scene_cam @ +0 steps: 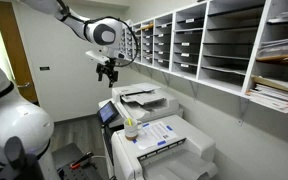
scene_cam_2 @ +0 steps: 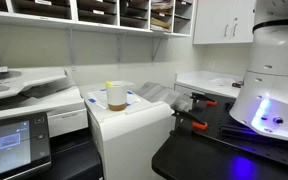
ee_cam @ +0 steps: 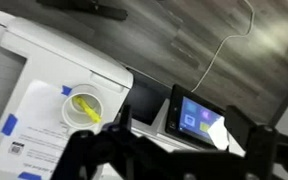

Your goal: Move the cup forward

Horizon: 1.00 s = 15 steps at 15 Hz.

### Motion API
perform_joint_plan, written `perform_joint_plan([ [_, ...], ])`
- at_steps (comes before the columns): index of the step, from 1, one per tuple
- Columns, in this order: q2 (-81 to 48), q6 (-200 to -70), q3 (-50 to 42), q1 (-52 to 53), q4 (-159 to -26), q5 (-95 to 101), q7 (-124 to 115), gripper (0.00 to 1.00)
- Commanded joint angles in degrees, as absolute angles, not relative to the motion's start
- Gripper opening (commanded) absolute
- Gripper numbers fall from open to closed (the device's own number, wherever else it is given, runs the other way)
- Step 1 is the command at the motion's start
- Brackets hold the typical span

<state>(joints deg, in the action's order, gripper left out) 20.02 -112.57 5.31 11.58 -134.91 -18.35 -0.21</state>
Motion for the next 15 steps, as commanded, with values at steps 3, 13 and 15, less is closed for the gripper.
perform_joint_plan([
  [3,20.18,-113.44,6.52,10.32,-135.10,-17.98,-1.17,1.00],
  [13,10.93,-133.71,3.68,0.29,-140.90,-11.44,-12.50,1.00],
  [15,6.10,-133.85,2.78,-0.49,-139.96,-10.95,-12.28,1.00],
])
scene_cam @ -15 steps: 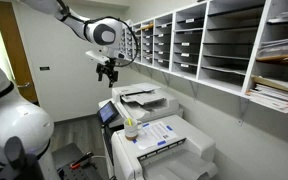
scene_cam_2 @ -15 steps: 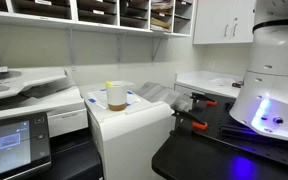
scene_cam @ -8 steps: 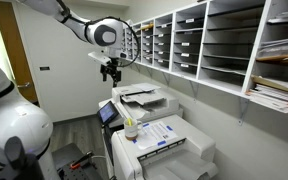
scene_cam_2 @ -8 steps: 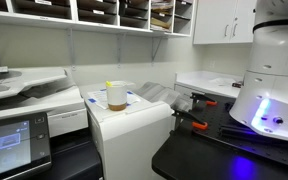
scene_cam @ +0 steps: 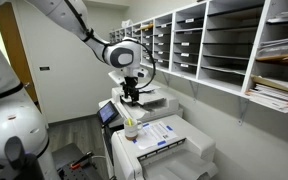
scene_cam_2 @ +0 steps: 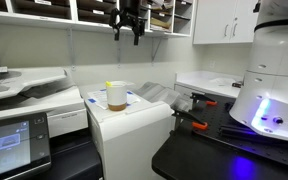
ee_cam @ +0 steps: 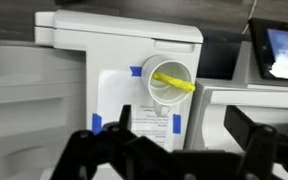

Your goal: Move the cup forward

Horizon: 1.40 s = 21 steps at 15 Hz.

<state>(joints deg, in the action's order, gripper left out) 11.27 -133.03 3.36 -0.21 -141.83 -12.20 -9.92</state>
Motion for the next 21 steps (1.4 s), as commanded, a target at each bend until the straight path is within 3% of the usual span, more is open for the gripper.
perform_joint_plan([
  [1,4.07,-133.59,2.50,-0.57,-139.39,-10.60,-12.41,1.00],
  [6,-4.20,-136.05,1.44,-0.22,-137.07,-0.46,-22.69,1.00],
  [14,-6.03,-135.85,1.23,0.35,-136.18,-3.23,-19.62,1.00],
  [21,-16.38,-139.61,1.11,1.15,-131.92,-5.40,-20.51,1.00],
])
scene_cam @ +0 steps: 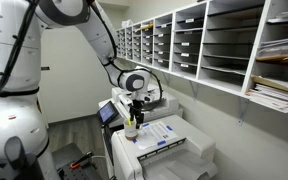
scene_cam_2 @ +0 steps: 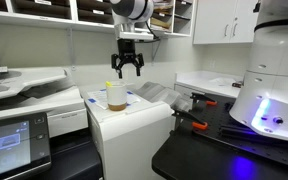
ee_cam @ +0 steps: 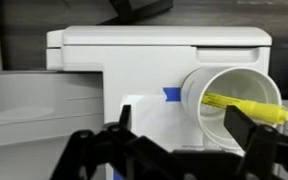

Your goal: Move the cup forward

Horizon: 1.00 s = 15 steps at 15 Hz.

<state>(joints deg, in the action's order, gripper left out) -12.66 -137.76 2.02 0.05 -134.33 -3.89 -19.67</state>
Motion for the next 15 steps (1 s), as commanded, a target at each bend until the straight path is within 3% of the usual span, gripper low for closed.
perform_joint_plan([
  [1,-17.78,-139.89,0.99,1.43,-131.21,-5.24,-20.59,1.00],
  [2,-18.83,-139.98,0.99,1.67,-130.64,-5.33,-20.29,0.75],
  [4,-20.59,-139.82,0.84,2.36,-129.59,-4.63,-20.00,0.66],
  [12,-21.83,-140.30,0.46,4.22,-128.62,-3.54,-19.58,0.05],
  [13,-21.77,-140.42,0.44,4.12,-128.55,-3.80,-19.56,0.00],
  [15,-21.36,-141.53,-0.24,4.28,-128.70,-3.36,-20.47,0.00],
])
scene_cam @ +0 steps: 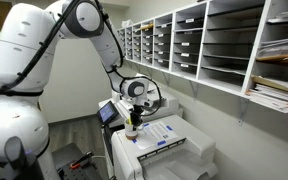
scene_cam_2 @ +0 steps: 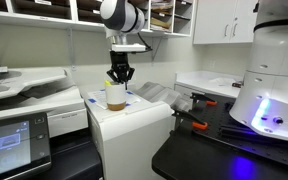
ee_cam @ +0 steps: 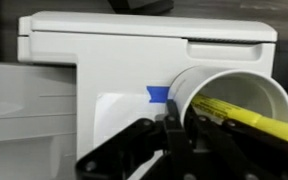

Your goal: Move the cup forward

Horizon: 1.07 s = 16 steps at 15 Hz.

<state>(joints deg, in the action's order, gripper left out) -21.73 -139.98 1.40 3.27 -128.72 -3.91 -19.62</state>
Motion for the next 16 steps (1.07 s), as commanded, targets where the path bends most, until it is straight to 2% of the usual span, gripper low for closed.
perform_joint_plan([
  [1,-20.98,-142.44,-0.71,4.18,-128.85,-3.24,-20.66,0.03],
  [9,-22.59,-143.90,-7.45,3.38,-124.17,0.30,-22.35,0.03],
  [16,-25.94,-141.86,-7.69,0.42,-121.77,-2.96,-20.38,0.03],
])
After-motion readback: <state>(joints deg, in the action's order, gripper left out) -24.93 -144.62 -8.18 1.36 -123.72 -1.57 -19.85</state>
